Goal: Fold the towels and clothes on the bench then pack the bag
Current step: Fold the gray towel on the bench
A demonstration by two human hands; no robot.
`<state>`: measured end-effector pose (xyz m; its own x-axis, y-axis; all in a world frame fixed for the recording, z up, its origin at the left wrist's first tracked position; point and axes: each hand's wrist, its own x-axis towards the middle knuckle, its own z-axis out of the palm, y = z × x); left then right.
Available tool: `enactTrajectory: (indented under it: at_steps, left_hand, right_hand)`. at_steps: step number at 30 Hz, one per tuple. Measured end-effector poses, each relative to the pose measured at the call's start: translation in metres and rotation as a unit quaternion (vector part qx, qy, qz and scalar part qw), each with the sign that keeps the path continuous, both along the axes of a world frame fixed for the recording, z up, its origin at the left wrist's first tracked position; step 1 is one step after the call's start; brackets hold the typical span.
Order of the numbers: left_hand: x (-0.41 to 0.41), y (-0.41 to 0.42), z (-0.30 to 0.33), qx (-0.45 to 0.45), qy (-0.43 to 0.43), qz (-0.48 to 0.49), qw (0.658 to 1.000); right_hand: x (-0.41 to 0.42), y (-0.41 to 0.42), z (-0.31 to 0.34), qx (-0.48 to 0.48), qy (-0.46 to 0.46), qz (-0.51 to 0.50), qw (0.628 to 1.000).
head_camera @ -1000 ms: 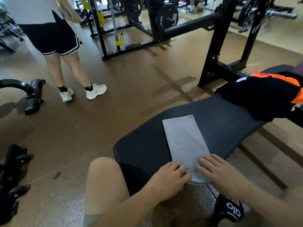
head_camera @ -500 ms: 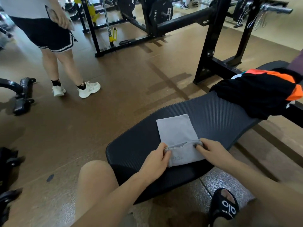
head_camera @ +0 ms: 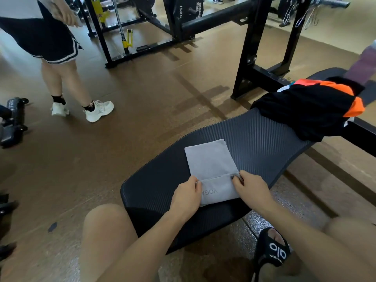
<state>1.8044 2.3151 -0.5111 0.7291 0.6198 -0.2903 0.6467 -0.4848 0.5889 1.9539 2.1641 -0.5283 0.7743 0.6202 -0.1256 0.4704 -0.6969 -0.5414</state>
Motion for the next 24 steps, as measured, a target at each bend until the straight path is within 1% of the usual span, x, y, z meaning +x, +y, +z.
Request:
enactTrajectory:
  at_steps: [4,6,8,9,11,12,15,17,20,22,24]
  left_hand:
    - [0.004,-0.003,0.000,0.076,0.043,-0.025,0.996]
    - [0.003,-0.006,-0.001,0.113,0.056,-0.034,0.991]
    - [0.002,-0.009,-0.001,0.147,0.078,-0.065,0.984]
    - [0.002,-0.009,-0.002,0.147,0.077,-0.074,0.983]
    - [0.001,-0.010,-0.001,0.133,0.061,-0.085,0.986]
    - [0.001,-0.010,0.000,0.138,0.062,-0.091,0.984]
    - [-0.001,-0.014,-0.002,0.200,0.105,-0.150,0.962]
    - [-0.001,-0.017,0.000,0.237,0.111,-0.172,0.950]
    - [-0.001,-0.013,0.001,0.323,0.084,-0.210,0.919]
    - [-0.002,-0.011,-0.002,0.377,0.045,-0.240,0.893]
    - [-0.006,-0.010,-0.004,0.394,0.015,-0.259,0.882]
  right_hand:
    - [-0.002,0.002,-0.003,-0.025,-0.051,0.011,0.998]
    - [-0.004,0.002,-0.003,-0.038,-0.118,0.028,0.992]
    - [-0.007,0.003,-0.007,-0.063,-0.188,0.053,0.979]
    - [-0.007,0.003,-0.006,-0.086,-0.196,0.063,0.975]
    - [-0.004,0.003,-0.003,-0.100,-0.199,0.061,0.973]
    - [-0.004,0.003,-0.001,-0.097,-0.219,0.071,0.968]
    - [-0.006,0.002,0.004,-0.094,-0.330,0.128,0.931]
    - [-0.006,0.005,0.000,-0.080,-0.335,0.132,0.929]
    - [-0.002,0.007,-0.006,-0.091,-0.353,0.156,0.918]
    - [0.001,0.006,0.000,-0.103,-0.374,0.182,0.903]
    - [0.004,0.005,0.003,-0.106,-0.385,0.225,0.889]
